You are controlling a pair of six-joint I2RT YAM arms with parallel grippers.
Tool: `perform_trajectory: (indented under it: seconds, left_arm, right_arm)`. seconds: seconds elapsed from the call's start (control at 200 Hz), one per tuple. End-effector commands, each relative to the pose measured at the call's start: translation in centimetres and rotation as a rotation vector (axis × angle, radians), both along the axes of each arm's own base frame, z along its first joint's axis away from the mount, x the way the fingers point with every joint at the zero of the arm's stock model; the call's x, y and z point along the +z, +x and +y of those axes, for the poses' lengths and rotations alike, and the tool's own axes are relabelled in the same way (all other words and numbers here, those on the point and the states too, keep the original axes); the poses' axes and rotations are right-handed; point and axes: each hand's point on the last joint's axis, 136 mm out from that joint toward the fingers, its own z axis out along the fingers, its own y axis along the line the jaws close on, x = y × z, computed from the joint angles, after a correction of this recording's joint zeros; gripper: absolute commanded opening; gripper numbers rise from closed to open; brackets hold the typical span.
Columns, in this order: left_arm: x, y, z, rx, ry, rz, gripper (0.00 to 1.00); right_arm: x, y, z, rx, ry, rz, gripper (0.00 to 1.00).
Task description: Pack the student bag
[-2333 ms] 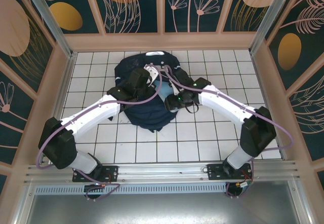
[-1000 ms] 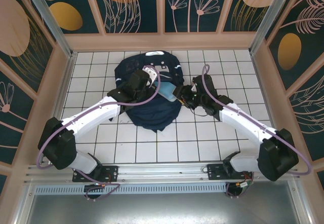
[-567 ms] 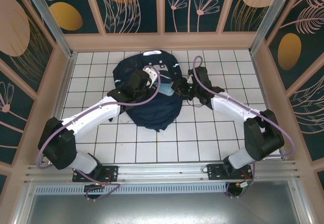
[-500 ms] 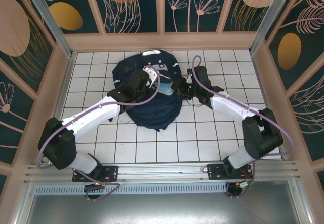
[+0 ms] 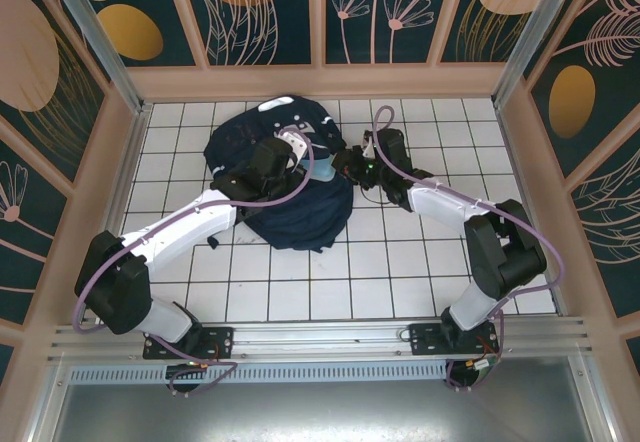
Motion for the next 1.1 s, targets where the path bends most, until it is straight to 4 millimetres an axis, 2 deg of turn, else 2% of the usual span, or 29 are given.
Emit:
perform_trajectory:
  seconds: [0.0,0.07,0.165,0.285,0.37,0.45,0.566,0.651,0.851,0.996,1.096]
  left_arm:
    - [4.5,-0.3,-3.4,-0.093,-0.161,-0.09,0.0]
    - [4.4,-0.3,-3.5,-0.094,-0.16,-0.088,0.0]
    - [4.2,-0.2,-3.4,-0.09,-0.157,-0.086,0.0]
    - [4.1,-0.2,-3.4,-0.089,-0.158,-0.084,0.0]
    - [4.0,-0.1,-3.5,-0.089,-0.16,-0.082,0.0]
    - [4.0,-0.2,-3.6,-0.09,-0.161,-0.078,0.0]
    - [3.9,-0.3,-3.6,-0.092,-0.161,-0.075,0.0]
    - [4.0,-0.3,-3.5,-0.091,-0.161,-0.076,0.0]
    - [3.9,-0.2,-3.4,-0.086,-0.158,-0.08,0.0]
    - [4.2,-0.5,-3.1,-0.088,-0.149,-0.087,0.0]
    - [4.4,-0.6,-2.4,-0.074,-0.129,-0.101,0.0]
  right_arm:
    - [0.4,0.7,-1.3,-0.063,-0.096,-0.039,0.3]
    - [-0.1,-0.2,-2.2,-0.071,-0.135,-0.022,0.4]
    - [-0.4,-1.8,-2.2,-0.039,-0.114,-0.005,0.52]
    - [-0.5,-3.4,-0.7,0.04,-0.019,0.027,0.59]
    - [-0.9,-3.3,0.3,0.069,0.014,0.047,0.6]
    - [-0.8,-3.1,1.2,0.102,0.037,0.034,0.56]
    - [-0.4,-2.7,1.6,0.114,0.029,0.026,0.43]
    - [-0.1,-2.7,1.8,0.125,0.032,0.019,0.41]
    - [-0.2,-2.8,1.4,0.142,-0.023,-0.008,0.15]
    - [0.8,-3.6,0.5,0.213,-0.094,-0.095,0.12]
    - [0.7,-4.8,-0.1,0.299,-0.135,-0.105,0.11]
